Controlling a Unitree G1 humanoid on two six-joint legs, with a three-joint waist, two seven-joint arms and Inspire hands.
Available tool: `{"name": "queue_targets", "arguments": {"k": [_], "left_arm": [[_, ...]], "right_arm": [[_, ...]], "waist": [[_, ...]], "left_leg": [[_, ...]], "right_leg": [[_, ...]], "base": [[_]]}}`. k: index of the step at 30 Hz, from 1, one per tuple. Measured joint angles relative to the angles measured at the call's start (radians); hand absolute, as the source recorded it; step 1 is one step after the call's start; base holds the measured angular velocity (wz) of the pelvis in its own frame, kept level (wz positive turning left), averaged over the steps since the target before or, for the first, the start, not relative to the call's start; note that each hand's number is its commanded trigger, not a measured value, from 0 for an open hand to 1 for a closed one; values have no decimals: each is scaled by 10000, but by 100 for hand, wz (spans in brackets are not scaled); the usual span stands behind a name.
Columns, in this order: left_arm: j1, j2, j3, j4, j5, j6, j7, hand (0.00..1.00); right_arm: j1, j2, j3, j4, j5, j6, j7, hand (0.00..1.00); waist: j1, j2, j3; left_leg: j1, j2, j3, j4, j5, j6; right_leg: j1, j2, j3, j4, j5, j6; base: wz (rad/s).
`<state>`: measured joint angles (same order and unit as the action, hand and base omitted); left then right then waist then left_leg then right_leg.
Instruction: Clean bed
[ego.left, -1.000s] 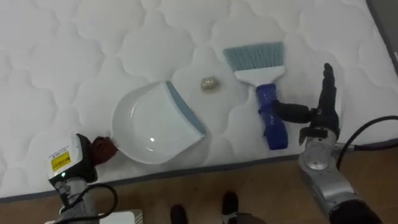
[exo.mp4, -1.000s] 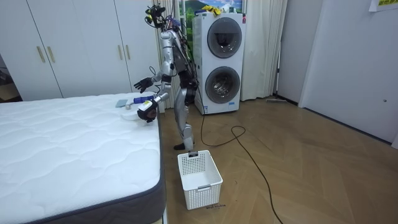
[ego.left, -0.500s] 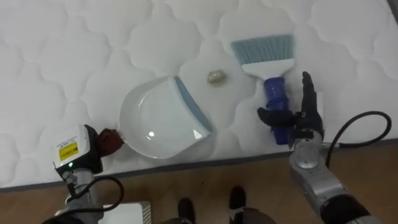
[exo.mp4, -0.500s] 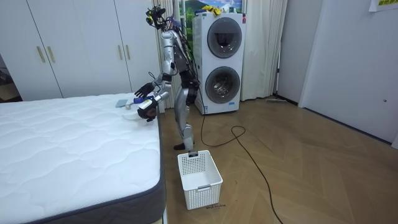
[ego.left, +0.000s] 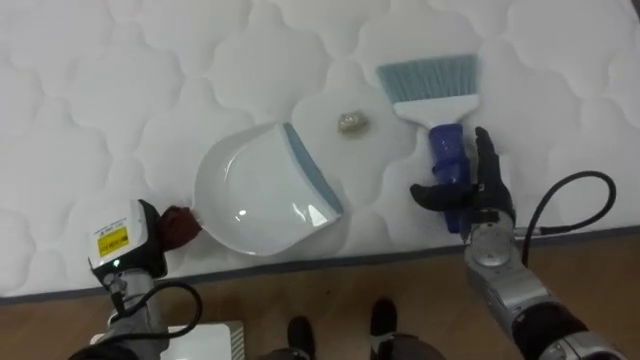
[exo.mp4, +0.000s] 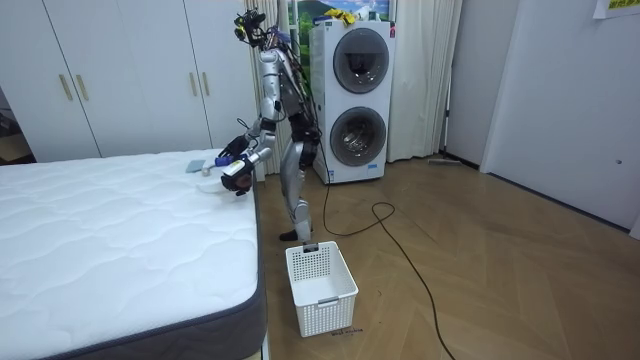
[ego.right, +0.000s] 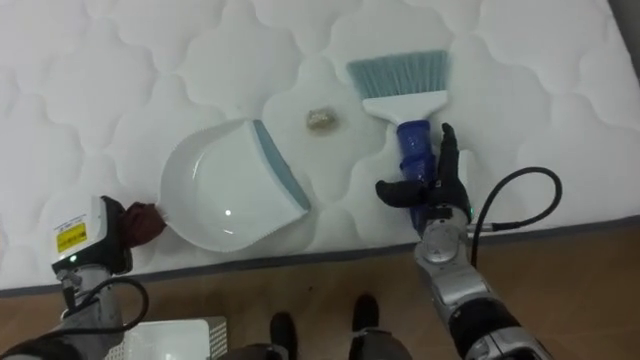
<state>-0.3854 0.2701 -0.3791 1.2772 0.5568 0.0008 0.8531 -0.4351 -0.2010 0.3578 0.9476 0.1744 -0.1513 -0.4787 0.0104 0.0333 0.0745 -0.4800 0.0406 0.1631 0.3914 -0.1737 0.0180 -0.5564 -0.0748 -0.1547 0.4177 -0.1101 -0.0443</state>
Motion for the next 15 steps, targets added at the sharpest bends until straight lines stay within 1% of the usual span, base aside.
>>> {"name": "queue_targets", "arguments": {"k": [5,12,15], "left_arm": [[-209,3,1,-2,53,37,-84,100],[-252,12,-90,-2,47,85,-116,100],[-303,1,-94,-1,111,203,-117,100]], "right_arm": [[-307,-18,133,634,-192,3,150,0],[-547,-22,460,1287,-274,11,156,0],[-625,-22,452,1541,-688,191,157,0]], "waist": [[14,0,0],[8,5,2],[-24,62,33]], "left_leg": [[-61,-3,-27,27,0,0],[-55,-10,-60,53,-1,0],[-14,-11,-205,68,-1,0]], "right_leg": [[-9,-16,-124,-16,4,-6],[44,-13,-156,-13,9,-8],[176,-39,-301,-47,10,-11]], "base": [[3],[1],[14]]}}
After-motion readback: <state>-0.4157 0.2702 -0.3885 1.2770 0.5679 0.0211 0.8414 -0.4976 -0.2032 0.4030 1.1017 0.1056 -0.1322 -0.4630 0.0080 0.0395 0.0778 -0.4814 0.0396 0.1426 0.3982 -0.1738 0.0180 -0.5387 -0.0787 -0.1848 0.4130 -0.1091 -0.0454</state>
